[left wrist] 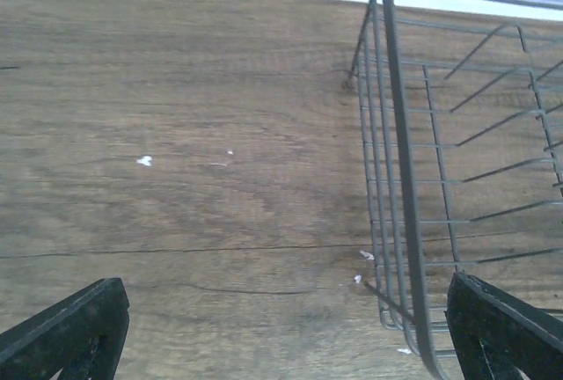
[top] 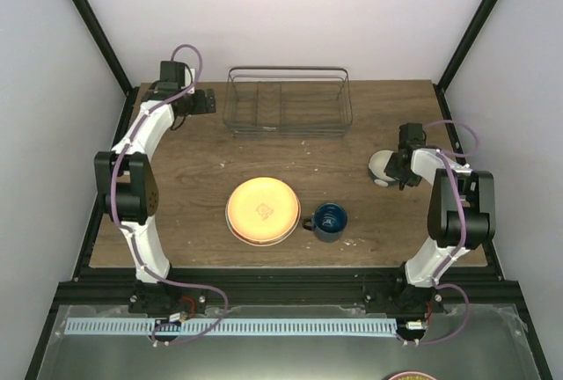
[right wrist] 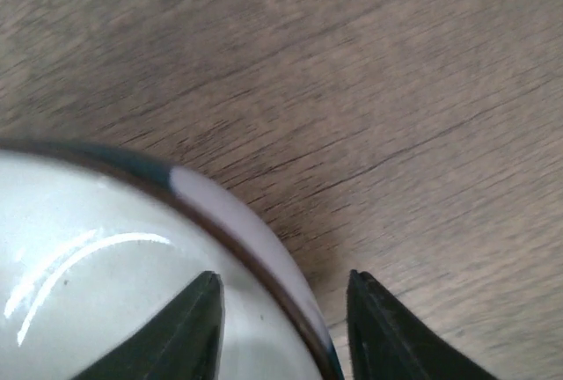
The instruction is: Load the mixed dishes into the dish rack
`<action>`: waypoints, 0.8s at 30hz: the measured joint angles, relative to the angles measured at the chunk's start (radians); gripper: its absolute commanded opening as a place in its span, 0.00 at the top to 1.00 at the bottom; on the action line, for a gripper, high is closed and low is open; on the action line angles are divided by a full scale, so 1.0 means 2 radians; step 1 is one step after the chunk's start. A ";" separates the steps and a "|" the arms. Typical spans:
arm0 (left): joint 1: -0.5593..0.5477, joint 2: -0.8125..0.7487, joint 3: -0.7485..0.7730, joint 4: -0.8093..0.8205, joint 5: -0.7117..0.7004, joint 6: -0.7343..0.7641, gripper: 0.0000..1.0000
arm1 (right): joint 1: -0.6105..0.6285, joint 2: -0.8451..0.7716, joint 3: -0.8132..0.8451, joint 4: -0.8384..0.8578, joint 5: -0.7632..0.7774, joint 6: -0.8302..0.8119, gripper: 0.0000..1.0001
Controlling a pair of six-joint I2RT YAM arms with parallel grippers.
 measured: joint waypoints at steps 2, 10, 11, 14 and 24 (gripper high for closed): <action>-0.007 0.017 0.014 -0.007 0.004 0.003 0.00 | 0.000 0.011 0.001 0.006 -0.005 -0.001 0.34; -0.034 0.064 0.074 -0.030 0.015 0.009 0.00 | 0.000 0.007 0.014 -0.013 -0.007 -0.002 0.09; -0.036 0.069 0.084 -0.031 0.016 0.009 0.00 | 0.000 0.001 0.019 -0.019 -0.006 -0.003 0.08; -0.043 0.087 0.114 -0.033 0.019 0.009 0.00 | -0.001 -0.019 0.040 -0.041 -0.002 -0.005 0.04; -0.055 0.160 0.147 -0.042 0.002 0.009 0.00 | -0.001 -0.052 0.189 -0.081 -0.004 -0.013 0.00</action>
